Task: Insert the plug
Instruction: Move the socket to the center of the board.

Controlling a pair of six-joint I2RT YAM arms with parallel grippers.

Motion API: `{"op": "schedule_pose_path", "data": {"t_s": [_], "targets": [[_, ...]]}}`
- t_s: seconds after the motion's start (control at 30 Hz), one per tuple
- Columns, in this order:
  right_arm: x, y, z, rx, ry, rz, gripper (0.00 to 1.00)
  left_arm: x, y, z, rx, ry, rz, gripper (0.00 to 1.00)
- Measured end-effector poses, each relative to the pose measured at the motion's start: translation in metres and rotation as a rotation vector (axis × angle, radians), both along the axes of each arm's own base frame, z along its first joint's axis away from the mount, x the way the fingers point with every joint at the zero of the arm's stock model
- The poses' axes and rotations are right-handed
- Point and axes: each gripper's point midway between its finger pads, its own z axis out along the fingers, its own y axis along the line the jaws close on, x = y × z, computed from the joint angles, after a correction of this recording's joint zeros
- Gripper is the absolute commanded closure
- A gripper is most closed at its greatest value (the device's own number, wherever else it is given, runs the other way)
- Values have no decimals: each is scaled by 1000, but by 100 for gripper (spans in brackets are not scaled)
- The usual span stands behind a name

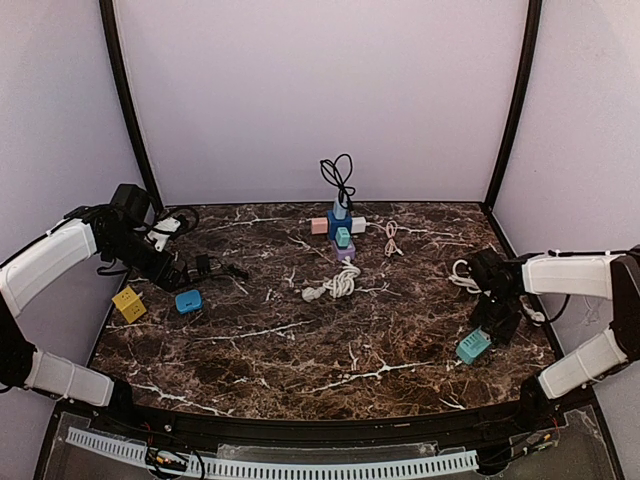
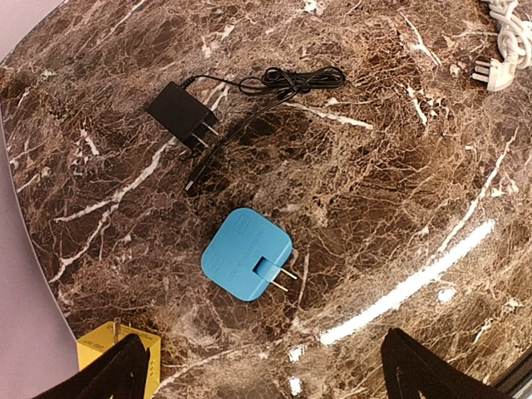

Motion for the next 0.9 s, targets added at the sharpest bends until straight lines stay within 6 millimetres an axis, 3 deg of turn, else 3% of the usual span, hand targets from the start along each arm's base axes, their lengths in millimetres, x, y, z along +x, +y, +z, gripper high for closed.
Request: {"op": "schedule_pose_path", "data": {"t_s": [0.13, 0.27, 0.3, 0.47, 0.57, 0.8, 0.9], "targets": [[11, 28, 1, 29, -21, 137, 73, 0, 0, 0, 0, 0, 0, 0], [30, 71, 8, 79, -46, 300, 99, 0, 0, 0, 1, 0, 0, 0], [36, 82, 13, 88, -54, 343, 100, 0, 0, 0, 1, 0, 0, 0], [64, 134, 43, 138, -130, 476, 100, 0, 0, 1, 0, -5, 0, 0], [67, 162, 56, 194, -179, 503, 100, 0, 0, 2, -1, -8, 0, 0], [37, 209, 39, 306, -140, 478, 99, -1, 0, 3, -3, -9, -2, 0], [39, 223, 33, 305, -148, 456, 82, -1, -1, 3, -4, -9, -6, 0]]}}
